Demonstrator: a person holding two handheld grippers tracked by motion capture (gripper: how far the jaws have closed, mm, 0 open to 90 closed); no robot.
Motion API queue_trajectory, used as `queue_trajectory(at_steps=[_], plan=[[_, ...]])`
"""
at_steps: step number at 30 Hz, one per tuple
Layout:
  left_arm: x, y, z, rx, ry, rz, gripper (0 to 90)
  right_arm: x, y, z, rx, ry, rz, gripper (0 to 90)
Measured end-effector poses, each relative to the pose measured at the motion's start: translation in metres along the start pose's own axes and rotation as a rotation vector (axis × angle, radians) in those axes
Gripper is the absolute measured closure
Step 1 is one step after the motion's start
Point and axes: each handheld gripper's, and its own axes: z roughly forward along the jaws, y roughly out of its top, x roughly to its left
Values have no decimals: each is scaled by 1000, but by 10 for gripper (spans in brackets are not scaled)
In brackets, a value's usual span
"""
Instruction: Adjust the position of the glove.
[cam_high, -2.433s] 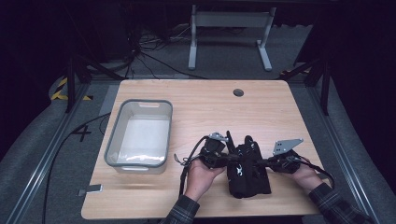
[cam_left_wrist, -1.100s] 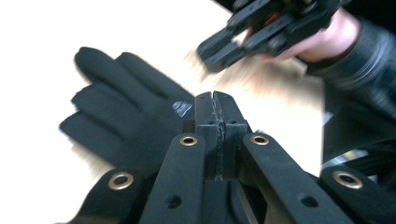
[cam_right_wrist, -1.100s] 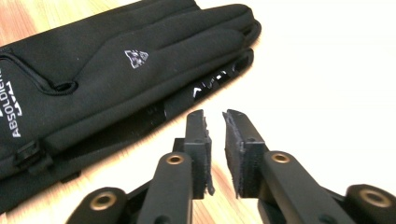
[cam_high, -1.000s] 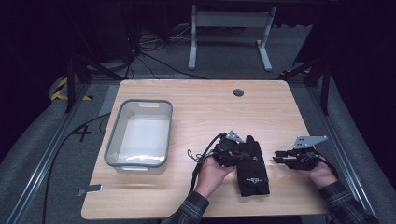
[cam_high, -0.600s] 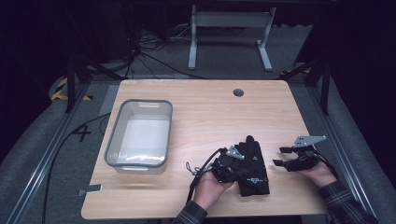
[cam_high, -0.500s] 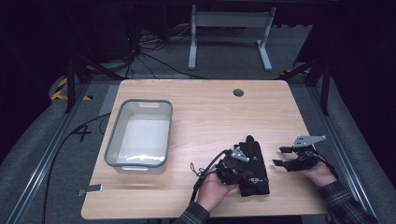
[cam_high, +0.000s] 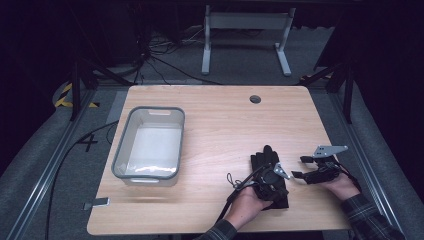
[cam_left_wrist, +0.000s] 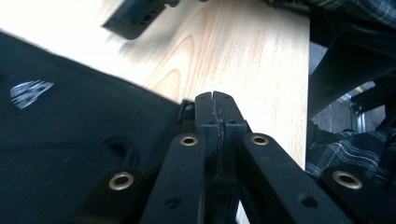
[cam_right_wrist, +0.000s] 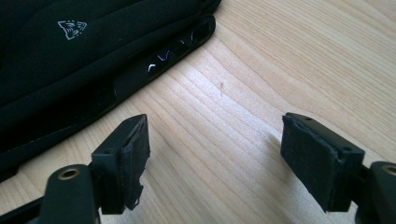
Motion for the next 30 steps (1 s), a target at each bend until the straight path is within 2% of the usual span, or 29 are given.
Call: queue_trajectory(at_steps=[2, 5, 8, 12, 30], plan=[[-1, 1, 3, 7, 0, 7, 898, 0, 0, 0, 0, -1, -3, 247], [-3, 3, 16, 63, 18, 15, 898, 1, 0, 0, 1, -2, -9, 243], [-4, 2, 19, 81, 27, 16, 899, 0, -1, 0, -1, -6, -12, 241], [-3, -2, 13, 103, 41, 12, 899, -1, -1, 0, -2, -8, -10, 241], [23, -34, -32, 112, 129, -89, 898, -1, -2, 0, -6, -18, -17, 226]])
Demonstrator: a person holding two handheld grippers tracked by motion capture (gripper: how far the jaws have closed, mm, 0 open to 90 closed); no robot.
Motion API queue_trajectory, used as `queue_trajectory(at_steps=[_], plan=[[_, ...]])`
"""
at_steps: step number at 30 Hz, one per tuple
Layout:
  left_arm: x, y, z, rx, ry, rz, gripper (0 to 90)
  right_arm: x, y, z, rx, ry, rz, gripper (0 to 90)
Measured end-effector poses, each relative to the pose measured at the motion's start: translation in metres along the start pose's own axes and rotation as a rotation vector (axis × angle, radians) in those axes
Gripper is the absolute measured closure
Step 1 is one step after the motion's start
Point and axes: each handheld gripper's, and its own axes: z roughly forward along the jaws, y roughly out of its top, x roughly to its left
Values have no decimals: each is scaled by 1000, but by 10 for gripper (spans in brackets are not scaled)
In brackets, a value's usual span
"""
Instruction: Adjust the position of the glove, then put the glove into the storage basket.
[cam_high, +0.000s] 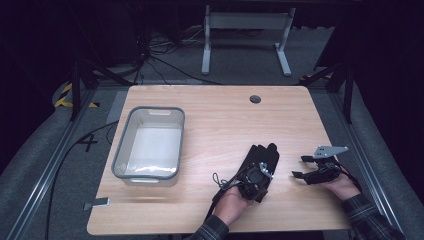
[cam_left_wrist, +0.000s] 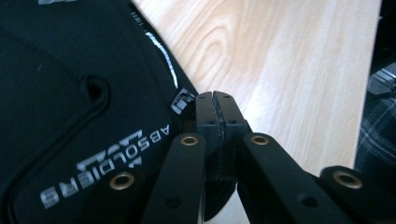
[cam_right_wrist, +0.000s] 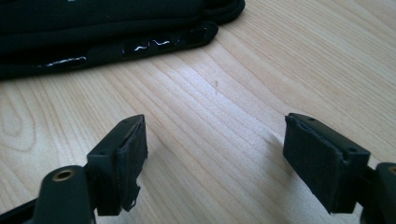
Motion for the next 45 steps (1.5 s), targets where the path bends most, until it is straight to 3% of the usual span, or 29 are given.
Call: queue_trajectory(at_steps=[11, 18, 24, 29, 35, 41, 45], plan=[[23, -15, -18, -22, 67, -74, 898, 0, 0, 1, 3, -1, -8, 221], [23, -14, -20, -36, 52, -73, 897, 1, 0, 2, 0, -2, -21, 195], [25, -8, -29, -86, 42, -76, 842, 2, -1, 3, -7, -3, -24, 162], [32, 2, -39, -133, 55, -67, 700, 3, -2, 4, -17, -2, -23, 148], [52, 18, -43, -140, 105, -61, 524, 2, -3, 4, -24, 2, -26, 144], [78, 28, -37, -151, 133, -81, 386, 2, -3, 5, -32, 2, -28, 142], [88, 30, -27, -139, 138, -92, 295, 2, -3, 5, -33, 3, -28, 141]])
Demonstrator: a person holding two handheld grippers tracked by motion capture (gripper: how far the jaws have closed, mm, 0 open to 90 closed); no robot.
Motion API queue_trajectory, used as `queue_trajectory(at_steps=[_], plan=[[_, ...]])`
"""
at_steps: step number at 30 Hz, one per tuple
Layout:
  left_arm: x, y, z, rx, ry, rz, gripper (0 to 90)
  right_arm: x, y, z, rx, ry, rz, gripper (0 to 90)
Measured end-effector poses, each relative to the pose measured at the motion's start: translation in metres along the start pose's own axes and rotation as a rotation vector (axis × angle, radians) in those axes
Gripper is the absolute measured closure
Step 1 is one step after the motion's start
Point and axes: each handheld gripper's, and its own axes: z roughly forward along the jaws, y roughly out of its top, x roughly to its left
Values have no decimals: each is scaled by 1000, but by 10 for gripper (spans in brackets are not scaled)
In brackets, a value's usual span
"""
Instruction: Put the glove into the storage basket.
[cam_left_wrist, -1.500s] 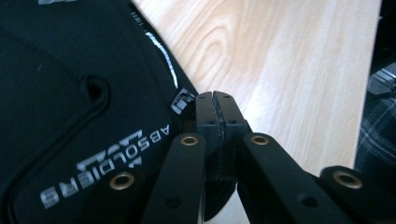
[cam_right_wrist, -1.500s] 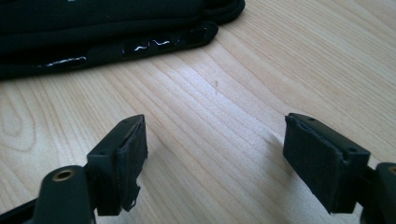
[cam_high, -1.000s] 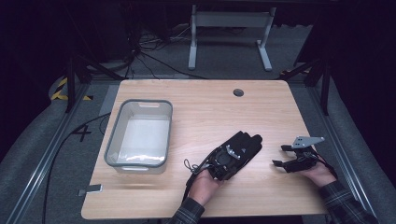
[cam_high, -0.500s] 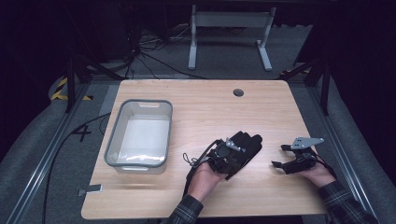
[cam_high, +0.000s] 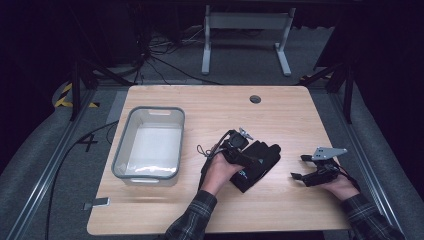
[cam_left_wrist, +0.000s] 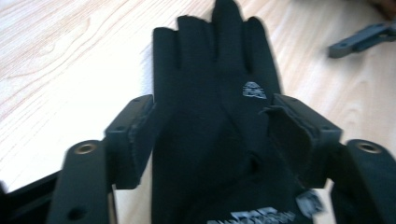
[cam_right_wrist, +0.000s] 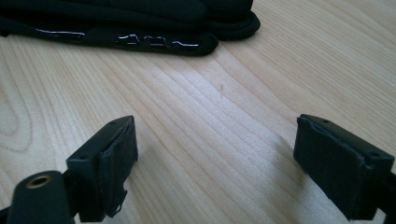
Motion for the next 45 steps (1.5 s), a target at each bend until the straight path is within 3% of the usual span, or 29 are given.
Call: queue_trajectory(at_steps=[7, 16, 22, 30, 36, 40, 45], plan=[[-5, -1, 17, 37, 20, 25, 181, 0, 0, 0, 0, -1, 1, 141], [-16, -4, 36, 115, 50, 79, 160, 0, 0, 0, 1, -2, 1, 141], [-18, -9, 37, 93, 38, 84, 187, 0, 0, 0, 3, -1, 0, 141], [-21, -8, 33, 104, 7, 115, 379, 0, 0, 0, 5, -2, 0, 142], [-24, -6, 31, 123, -33, 141, 636, 0, 0, 0, 5, -1, -1, 141], [-27, -4, 30, 134, -24, 137, 677, 0, 0, 0, 4, -1, 0, 141], [-26, -3, 27, 134, -37, 103, 692, 0, 0, 0, 0, -2, 1, 141]])
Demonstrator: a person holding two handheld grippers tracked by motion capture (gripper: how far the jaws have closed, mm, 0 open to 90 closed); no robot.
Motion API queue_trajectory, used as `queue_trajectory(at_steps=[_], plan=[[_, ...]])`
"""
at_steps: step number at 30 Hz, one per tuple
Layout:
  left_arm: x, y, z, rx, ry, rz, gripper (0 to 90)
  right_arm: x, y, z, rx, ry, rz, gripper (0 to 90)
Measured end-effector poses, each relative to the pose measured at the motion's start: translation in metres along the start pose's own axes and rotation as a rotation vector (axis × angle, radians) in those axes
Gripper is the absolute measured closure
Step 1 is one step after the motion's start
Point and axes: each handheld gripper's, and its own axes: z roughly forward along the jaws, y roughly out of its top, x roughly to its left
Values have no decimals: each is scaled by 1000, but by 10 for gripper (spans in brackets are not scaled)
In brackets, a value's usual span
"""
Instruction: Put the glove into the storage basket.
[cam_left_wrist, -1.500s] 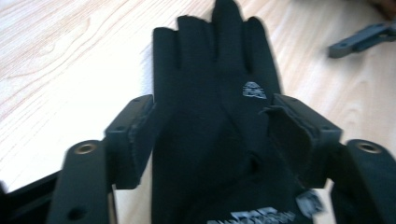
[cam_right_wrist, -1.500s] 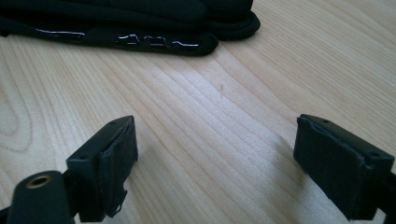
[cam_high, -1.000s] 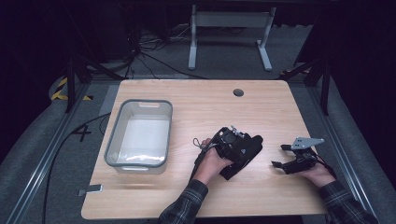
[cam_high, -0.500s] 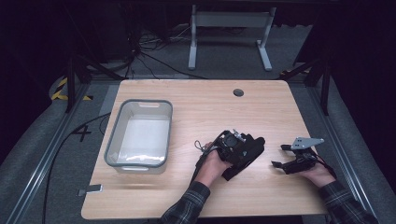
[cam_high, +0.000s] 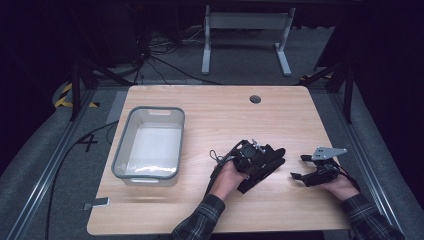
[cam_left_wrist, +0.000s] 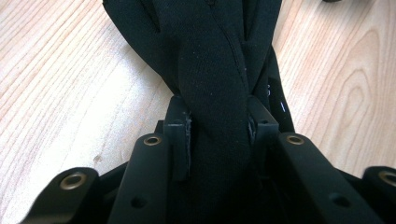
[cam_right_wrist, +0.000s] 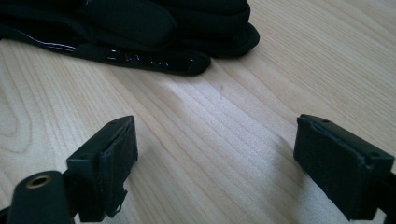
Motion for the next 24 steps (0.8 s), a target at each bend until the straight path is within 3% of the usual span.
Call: queue_trajectory(at_steps=[5, 12, 24], plan=[[2, 0, -6, -11, -22, -15, 695, 0, 0, 0, -1, -1, 0, 141], [1, -2, -30, -40, -47, -45, 695, 0, 0, 0, -2, -1, 0, 141], [9, -18, -81, -87, 10, -99, 693, 0, 0, 0, -2, 0, 1, 141]])
